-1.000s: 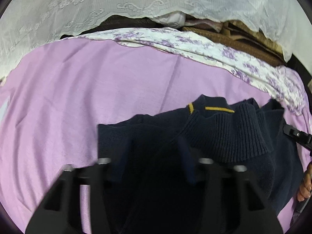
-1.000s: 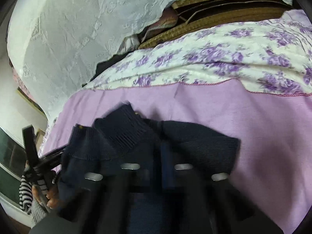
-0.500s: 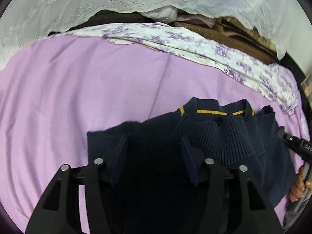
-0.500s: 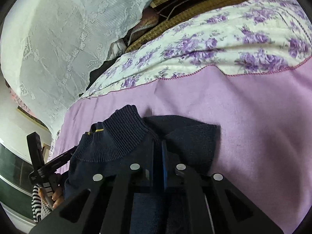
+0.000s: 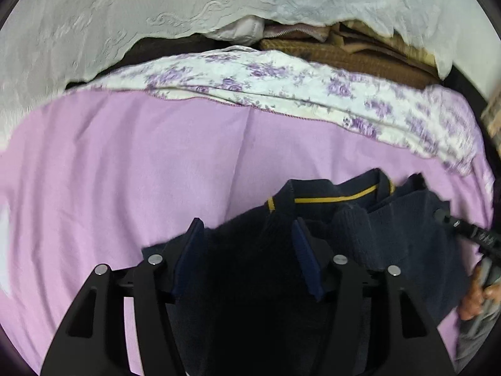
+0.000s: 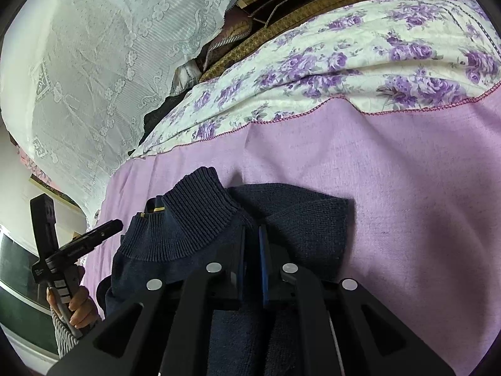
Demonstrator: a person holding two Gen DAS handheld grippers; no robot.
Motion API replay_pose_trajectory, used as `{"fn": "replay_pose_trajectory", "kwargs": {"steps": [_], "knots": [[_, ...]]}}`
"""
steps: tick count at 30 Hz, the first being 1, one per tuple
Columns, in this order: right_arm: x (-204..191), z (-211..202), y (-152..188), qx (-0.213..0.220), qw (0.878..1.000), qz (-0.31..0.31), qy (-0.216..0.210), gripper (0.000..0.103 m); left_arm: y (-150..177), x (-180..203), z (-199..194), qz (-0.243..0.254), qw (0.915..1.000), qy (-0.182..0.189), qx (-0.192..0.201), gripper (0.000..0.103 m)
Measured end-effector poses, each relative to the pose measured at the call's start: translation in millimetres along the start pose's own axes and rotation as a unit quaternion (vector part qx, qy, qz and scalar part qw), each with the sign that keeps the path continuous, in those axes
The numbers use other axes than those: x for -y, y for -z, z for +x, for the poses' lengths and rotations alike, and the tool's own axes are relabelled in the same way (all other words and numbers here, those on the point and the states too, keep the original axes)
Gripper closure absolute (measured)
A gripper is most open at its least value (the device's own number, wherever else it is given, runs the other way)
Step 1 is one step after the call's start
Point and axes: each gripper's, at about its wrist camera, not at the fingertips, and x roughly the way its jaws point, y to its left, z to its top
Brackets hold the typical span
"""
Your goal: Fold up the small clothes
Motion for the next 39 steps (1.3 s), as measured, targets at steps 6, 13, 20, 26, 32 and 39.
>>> {"fn": "replay_pose_trajectory", "kwargs": {"steps": [6, 13, 20, 26, 32, 39], "knots": [[2, 1, 0, -0.003, 1.0, 0.005, -0.005, 0.094, 7, -2, 27, 0.004, 0.9988, 0.044, -0.02, 0.078], [2, 4, -1, -0.005, 1.0, 0.004, -0.005, 0.093, 7, 0, 33, 0.007, 0.9995, 0.028, -0.009, 0.051], [-5, -3, 0, 0.014, 1.0, -0.006, -0.004, 0.097, 16, 5, 20, 0.016, 0.9989, 0.031, 0.032, 0.096], [-27, -29, -3, 0.061, 0.997, -0.035, -0.008, 0.097, 26, -22, -15, -0.044, 0.9945, 0.007, 0.095, 0.097], [-7, 10, -2, 0.012, 0.998, -0.028, 0.053, 0.098, 30, -19, 24, -0.047, 0.9966, -0.055, 0.04, 0.093], [-36, -22, 0, 0.071, 0.994, -0.07, 0.05, 0.09, 49, -26, -20, -0.072, 0.9937, -0.006, 0.086, 0.066]]}}
